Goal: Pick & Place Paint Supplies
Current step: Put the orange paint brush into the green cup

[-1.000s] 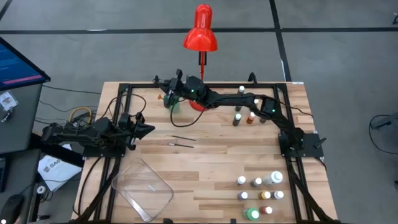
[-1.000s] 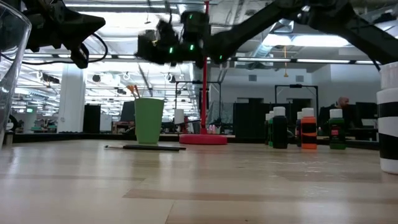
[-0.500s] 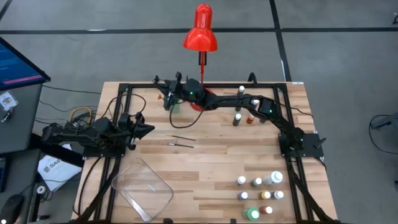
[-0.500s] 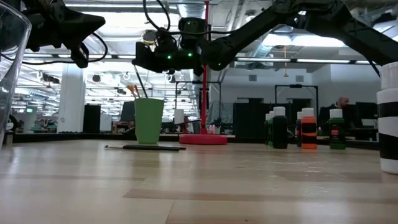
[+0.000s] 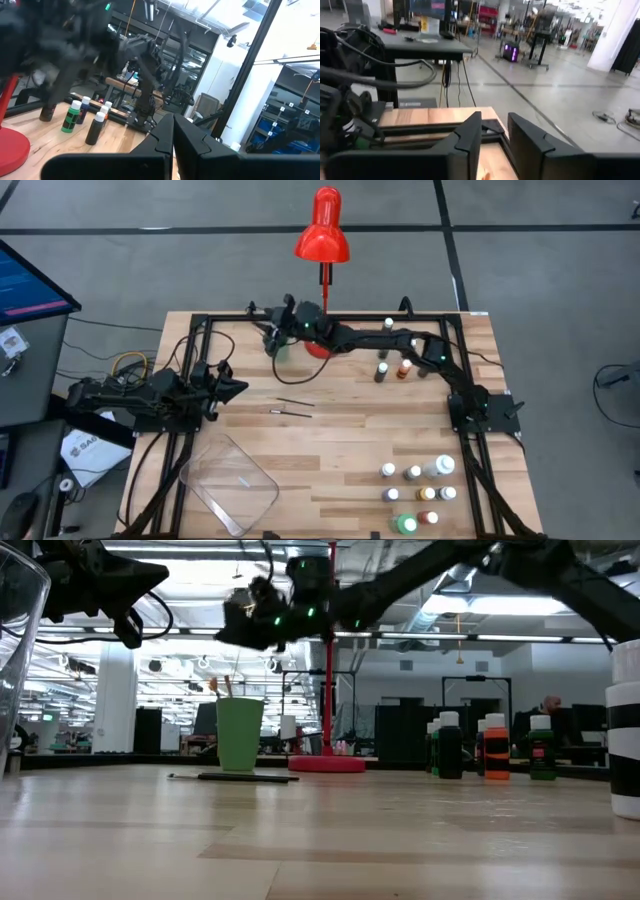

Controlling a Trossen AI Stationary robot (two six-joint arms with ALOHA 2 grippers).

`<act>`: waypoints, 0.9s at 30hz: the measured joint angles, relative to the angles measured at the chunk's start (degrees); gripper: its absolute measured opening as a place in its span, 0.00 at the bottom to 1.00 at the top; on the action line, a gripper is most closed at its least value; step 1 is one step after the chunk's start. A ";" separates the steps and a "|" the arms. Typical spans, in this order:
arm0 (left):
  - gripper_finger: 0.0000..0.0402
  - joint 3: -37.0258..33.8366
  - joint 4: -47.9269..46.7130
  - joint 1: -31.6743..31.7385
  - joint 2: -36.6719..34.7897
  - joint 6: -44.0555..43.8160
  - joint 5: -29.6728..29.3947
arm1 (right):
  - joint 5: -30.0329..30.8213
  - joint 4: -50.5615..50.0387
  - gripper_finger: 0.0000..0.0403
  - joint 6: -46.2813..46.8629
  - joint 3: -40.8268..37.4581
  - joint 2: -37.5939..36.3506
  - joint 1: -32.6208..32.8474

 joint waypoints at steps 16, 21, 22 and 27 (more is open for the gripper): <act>0.00 0.01 0.55 0.00 0.00 0.02 -0.08 | 0.81 -41.65 0.38 6.61 0.11 -10.20 11.81; 0.00 0.00 0.74 0.00 0.00 0.02 -0.24 | 3.96 -41.15 0.46 6.46 0.00 -5.75 14.12; 0.00 0.00 0.81 0.02 0.00 0.01 -0.23 | 4.16 -39.92 0.48 6.55 0.19 -4.77 14.16; 0.00 0.00 0.88 0.00 0.00 0.02 -0.22 | 4.04 -37.53 0.57 8.69 0.09 -0.03 13.93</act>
